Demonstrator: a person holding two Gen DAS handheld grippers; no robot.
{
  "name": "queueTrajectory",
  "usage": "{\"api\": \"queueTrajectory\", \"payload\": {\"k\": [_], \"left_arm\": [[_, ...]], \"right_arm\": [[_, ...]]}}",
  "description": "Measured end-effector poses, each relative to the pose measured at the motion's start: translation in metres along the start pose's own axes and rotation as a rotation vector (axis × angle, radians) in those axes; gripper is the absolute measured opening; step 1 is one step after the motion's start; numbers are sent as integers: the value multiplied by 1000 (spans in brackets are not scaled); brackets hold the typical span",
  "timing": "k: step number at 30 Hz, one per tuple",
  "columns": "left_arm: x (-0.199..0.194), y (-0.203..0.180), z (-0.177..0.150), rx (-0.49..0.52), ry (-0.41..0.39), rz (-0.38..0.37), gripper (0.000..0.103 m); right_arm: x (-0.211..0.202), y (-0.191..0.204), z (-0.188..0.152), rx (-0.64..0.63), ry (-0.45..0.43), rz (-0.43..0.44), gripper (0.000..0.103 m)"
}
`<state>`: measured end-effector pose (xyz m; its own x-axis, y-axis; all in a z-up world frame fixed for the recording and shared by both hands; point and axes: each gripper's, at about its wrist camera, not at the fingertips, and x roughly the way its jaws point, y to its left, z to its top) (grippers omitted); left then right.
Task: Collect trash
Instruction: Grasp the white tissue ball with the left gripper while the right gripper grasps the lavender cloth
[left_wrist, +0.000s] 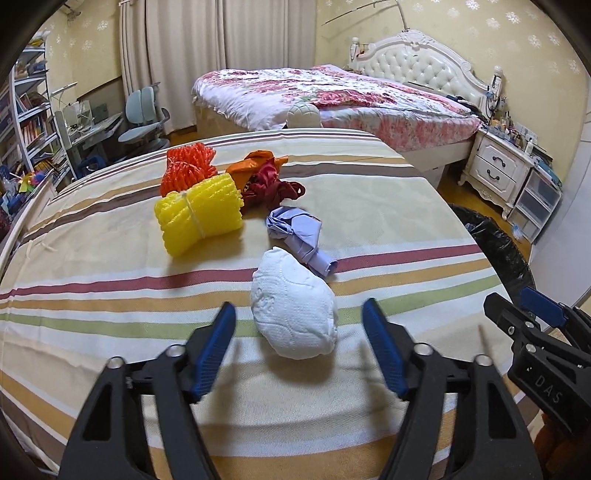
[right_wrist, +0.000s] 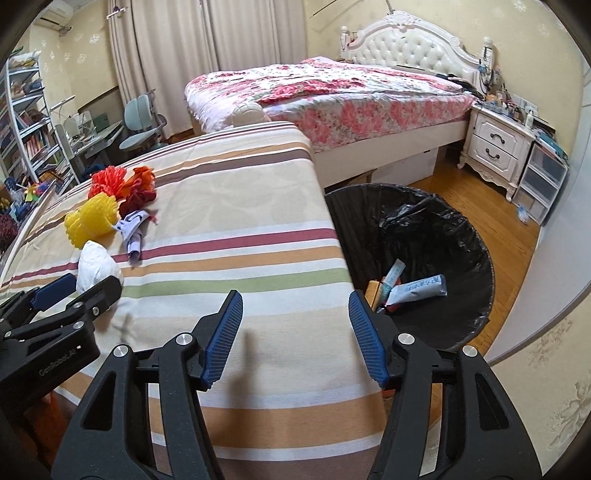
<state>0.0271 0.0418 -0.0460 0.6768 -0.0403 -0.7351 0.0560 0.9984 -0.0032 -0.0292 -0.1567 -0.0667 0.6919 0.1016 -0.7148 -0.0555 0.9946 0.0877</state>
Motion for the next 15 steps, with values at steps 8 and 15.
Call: {"api": "queueTrajectory", "payload": {"k": [8, 15], "left_arm": [[0, 7, -5, 5, 8, -44, 37], [-14, 29, -11, -16, -23, -22, 37]], "right_arm": [[4, 21, 3, -44, 9, 24, 58], [12, 50, 9, -102, 25, 74, 58]]}}
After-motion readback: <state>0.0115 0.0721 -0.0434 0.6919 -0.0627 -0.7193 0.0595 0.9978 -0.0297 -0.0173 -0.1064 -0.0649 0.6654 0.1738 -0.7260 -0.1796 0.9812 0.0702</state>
